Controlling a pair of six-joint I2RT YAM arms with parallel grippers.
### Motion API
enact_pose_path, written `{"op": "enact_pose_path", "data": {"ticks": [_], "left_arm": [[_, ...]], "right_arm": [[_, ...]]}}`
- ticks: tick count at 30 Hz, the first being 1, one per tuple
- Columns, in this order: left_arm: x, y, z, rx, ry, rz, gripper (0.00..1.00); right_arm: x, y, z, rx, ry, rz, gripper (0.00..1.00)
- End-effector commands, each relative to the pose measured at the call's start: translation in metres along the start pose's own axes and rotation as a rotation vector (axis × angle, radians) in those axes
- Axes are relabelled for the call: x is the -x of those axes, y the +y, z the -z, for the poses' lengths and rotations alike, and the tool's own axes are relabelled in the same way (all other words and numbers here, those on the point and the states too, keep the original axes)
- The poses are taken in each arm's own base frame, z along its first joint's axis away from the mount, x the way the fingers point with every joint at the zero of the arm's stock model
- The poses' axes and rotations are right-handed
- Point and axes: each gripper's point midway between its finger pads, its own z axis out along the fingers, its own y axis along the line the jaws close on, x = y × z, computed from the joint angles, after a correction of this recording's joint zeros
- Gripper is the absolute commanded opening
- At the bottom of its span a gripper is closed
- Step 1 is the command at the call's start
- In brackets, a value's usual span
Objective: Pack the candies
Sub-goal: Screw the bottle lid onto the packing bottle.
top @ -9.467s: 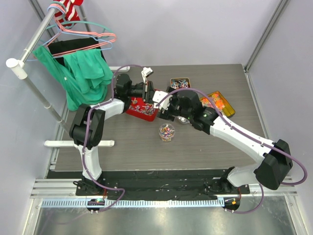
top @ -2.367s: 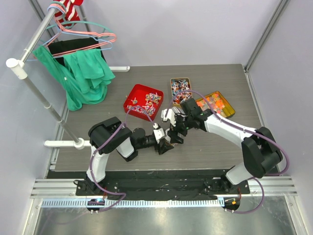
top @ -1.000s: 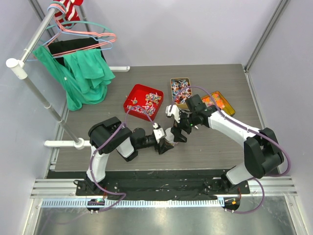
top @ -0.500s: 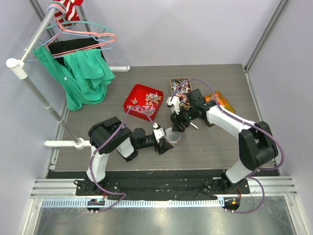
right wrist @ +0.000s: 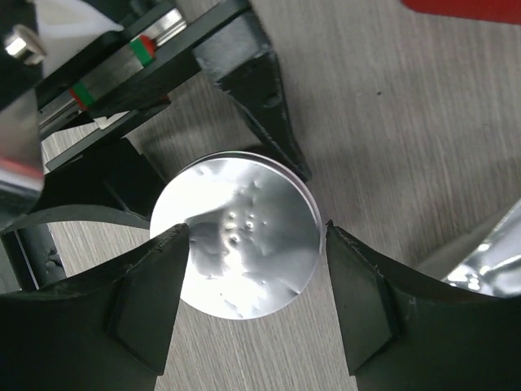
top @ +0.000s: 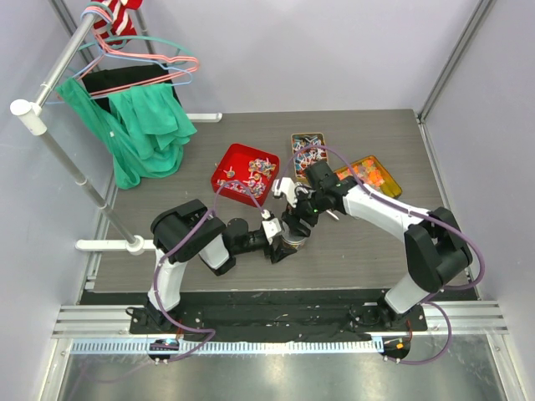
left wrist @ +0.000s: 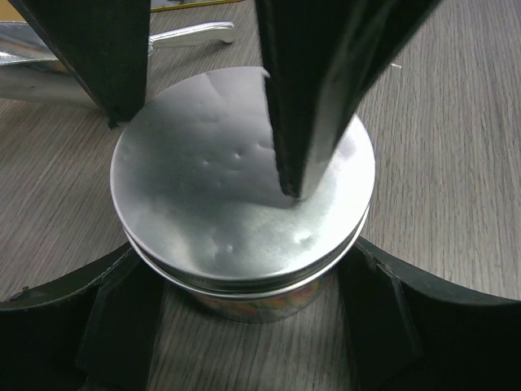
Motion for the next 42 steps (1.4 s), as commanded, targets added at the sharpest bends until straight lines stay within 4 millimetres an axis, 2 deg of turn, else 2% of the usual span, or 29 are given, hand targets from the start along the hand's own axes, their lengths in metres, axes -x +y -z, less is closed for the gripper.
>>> {"op": "enact_pose_path", "data": {"ticks": [1,7,15,21,28,33,42], "left_arm": [[0.023,0.013,-0.001,0.051,-0.105,-0.066,0.63],[0.023,0.014,0.000,0.054,-0.104,-0.067,0.63],[0.023,0.014,0.000,0.054,-0.104,-0.067,0.63],[0.022,0.015,-0.001,0.057,-0.103,-0.066,0.60],[0.018,0.018,-0.002,0.074,-0.092,-0.069,0.50],[0.013,0.021,-0.004,0.088,-0.083,-0.080,0.43],[0.013,0.024,-0.004,0.103,-0.083,-0.083,0.40]], "right_arm": [[-0.014,-0.004,-0.004,-0.016,0.071,0.032,0.74],[-0.019,-0.006,-0.002,-0.011,0.102,0.035,0.76],[0.011,-0.014,0.014,0.015,-0.037,-0.031,0.76],[0.018,-0.014,0.007,0.074,-0.053,-0.070,0.63],[0.023,-0.010,0.002,0.129,-0.061,-0.108,0.52],[0.021,-0.007,0.000,0.147,-0.060,-0.120,0.45],[0.007,-0.011,0.001,0.142,-0.044,-0.163,0.31]]}}
